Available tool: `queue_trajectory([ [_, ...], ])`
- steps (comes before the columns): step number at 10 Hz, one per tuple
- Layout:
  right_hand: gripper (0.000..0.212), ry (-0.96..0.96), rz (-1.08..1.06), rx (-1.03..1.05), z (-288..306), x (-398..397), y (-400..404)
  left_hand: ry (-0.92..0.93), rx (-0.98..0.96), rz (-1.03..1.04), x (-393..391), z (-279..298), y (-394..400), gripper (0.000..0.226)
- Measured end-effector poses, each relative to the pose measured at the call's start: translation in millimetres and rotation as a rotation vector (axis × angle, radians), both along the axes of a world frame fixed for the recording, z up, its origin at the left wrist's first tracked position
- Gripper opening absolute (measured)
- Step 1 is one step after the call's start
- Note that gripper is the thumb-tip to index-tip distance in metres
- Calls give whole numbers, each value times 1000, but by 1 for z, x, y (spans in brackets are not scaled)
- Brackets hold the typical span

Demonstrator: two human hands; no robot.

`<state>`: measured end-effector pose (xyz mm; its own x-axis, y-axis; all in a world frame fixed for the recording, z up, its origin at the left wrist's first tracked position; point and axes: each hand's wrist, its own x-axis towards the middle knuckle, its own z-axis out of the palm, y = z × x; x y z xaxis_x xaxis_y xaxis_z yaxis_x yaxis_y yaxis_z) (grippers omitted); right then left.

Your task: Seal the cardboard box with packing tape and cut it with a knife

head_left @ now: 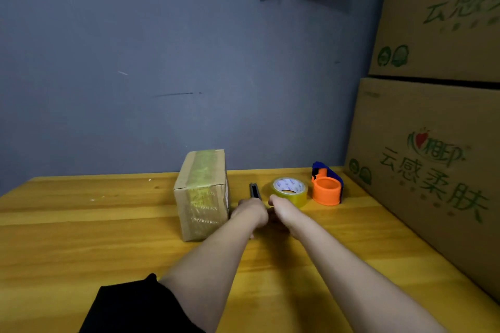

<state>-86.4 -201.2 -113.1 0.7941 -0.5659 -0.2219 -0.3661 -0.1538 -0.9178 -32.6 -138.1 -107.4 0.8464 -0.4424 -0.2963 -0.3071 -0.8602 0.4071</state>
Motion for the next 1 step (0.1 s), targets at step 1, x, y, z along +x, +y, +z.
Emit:
queue_trajectory([
  [1,24,37,-29,-53,5,-14,1,112,-116,1,-6,15,5,27],
])
